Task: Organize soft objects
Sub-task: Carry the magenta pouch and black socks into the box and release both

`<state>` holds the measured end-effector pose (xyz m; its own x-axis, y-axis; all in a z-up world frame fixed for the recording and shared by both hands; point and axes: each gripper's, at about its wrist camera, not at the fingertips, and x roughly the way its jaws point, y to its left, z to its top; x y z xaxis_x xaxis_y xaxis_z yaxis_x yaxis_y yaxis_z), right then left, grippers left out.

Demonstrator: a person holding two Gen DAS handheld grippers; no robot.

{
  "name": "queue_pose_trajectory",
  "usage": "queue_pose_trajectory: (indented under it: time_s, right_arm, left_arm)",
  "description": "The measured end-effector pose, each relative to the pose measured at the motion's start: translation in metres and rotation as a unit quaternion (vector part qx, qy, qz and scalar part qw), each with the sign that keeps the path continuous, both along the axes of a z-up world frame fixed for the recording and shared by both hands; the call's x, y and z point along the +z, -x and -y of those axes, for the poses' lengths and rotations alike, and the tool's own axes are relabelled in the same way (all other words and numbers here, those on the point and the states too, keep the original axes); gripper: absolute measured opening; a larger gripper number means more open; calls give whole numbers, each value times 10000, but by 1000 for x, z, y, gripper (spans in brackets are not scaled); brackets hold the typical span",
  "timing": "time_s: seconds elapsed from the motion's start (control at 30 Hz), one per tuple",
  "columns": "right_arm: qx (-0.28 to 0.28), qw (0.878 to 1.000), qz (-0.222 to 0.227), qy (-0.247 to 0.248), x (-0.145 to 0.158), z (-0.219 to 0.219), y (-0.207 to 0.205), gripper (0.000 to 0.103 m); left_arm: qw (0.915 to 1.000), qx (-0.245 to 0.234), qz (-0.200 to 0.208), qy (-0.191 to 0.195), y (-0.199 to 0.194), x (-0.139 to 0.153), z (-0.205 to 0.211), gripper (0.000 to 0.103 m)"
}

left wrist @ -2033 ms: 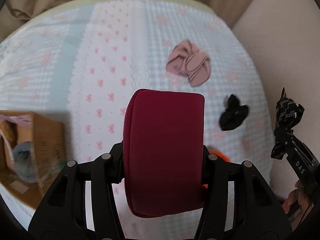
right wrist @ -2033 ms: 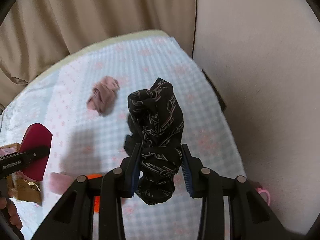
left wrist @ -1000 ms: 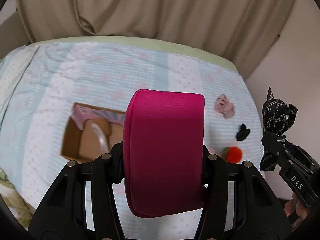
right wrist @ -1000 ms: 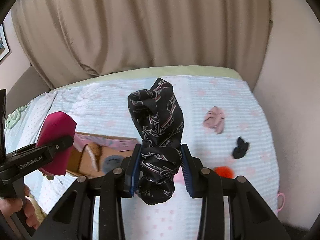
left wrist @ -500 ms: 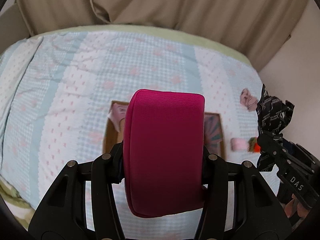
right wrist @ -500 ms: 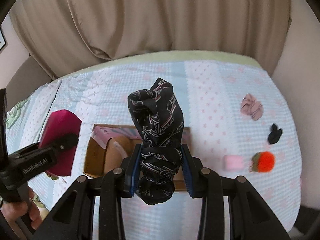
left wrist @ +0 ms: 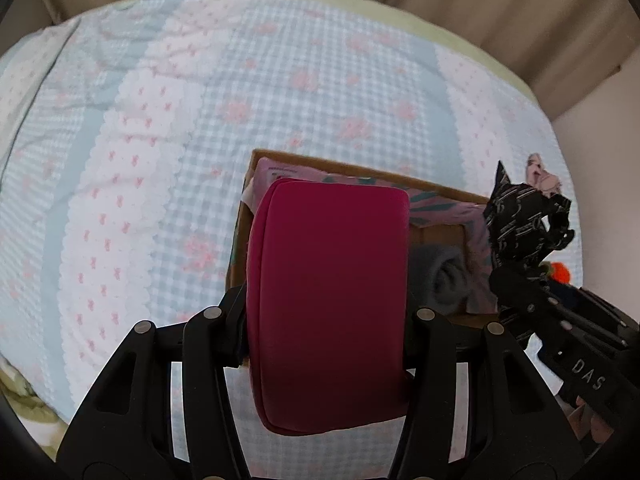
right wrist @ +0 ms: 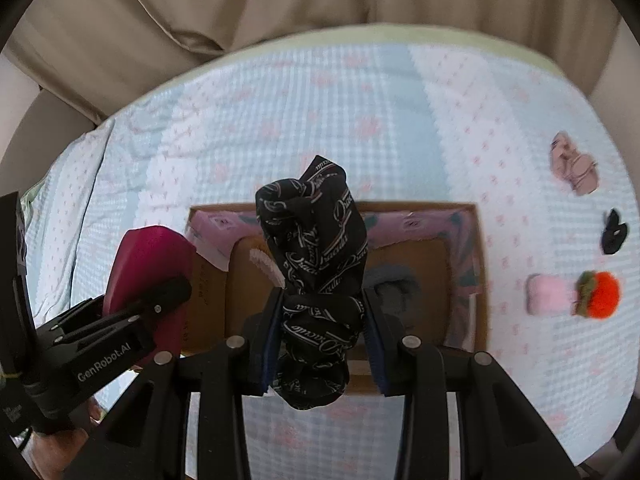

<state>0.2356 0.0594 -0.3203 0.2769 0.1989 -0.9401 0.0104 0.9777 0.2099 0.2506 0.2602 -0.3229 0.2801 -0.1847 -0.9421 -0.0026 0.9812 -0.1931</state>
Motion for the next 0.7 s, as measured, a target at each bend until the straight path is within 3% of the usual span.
queue_pose_trajectory:
  time_s: [0.33,0.67,0.7]
  right_arm:
    - [153,9959,-862,-208,-75,-7,-34,34]
    - [15,9904,-1304,-459,-106,0,-55,34]
    - [15,9904,-1306,-451,-106,0,-58,34]
  left_arm:
    - [9982,-42,-578,-124,-26,-70,6,47]
    - [9944,-522,-794,-471,-33,-105,29,48]
    - [9938,-580,-802,-499,-33,-106,31,54]
